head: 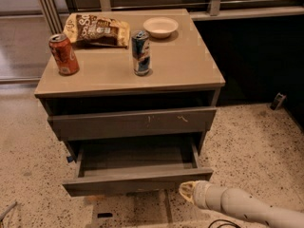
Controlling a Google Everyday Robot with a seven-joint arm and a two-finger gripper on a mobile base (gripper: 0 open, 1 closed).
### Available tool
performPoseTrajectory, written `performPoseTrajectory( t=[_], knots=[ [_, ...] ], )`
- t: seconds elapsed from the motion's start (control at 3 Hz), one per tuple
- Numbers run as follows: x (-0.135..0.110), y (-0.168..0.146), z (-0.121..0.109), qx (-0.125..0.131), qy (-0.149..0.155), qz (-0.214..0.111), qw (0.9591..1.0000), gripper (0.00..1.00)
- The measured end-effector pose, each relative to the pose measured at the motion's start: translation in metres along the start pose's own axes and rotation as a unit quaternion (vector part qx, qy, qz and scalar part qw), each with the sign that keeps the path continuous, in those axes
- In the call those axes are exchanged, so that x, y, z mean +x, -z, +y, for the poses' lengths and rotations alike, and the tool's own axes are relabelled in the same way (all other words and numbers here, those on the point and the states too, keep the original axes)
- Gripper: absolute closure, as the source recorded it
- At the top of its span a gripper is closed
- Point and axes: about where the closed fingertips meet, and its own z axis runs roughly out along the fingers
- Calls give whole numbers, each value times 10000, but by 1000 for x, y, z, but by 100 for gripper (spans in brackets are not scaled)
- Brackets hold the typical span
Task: Close middle drawer
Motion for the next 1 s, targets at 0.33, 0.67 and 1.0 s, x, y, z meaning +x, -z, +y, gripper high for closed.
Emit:
performPoseTrajectory(
  t=[0.33, 0.67, 1.0],
  knots=[
    [-2, -8, -20, 493, 210, -179, 9984, 100],
    [-4, -19, -40, 865, 352, -368, 9949, 100],
    [-4, -28, -53, 1015, 400, -463, 9930, 100]
  ],
)
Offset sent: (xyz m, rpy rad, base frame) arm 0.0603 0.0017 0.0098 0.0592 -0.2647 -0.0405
